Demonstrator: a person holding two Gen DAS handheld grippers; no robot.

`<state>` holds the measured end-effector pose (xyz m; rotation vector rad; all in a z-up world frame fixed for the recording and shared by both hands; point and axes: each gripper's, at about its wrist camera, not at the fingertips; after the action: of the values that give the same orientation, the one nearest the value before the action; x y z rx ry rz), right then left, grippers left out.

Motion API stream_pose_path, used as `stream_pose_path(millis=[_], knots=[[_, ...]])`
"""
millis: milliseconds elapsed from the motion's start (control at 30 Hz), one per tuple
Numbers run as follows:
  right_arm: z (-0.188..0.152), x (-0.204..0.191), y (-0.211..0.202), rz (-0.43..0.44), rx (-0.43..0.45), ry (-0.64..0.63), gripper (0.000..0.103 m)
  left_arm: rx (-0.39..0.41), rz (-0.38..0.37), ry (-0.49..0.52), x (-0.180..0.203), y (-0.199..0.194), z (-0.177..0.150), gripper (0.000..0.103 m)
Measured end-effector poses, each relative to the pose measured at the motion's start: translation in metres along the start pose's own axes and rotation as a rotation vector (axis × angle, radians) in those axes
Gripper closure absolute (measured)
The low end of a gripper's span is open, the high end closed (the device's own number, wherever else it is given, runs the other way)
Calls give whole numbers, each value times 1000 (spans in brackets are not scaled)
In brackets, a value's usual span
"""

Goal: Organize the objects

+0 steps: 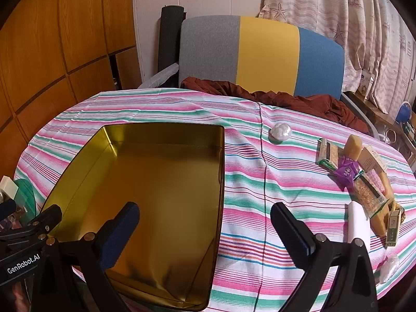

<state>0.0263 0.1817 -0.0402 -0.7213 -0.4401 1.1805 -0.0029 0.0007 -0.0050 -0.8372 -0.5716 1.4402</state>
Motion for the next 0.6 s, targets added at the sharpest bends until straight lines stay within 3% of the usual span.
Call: stream_pose_path(millis=[600], knots=[[2, 2, -1, -5, -2, 1, 0, -7, -6, 2, 0, 1, 0, 0]])
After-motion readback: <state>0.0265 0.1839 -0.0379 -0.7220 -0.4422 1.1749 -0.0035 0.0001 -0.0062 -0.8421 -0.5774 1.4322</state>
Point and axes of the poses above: each gripper's, at about its wrist camera, not at the fingertips, and y roughly the way its jaws point, x to its right, z to its top, and after that the axes turned 5 degrees about y, right-handed
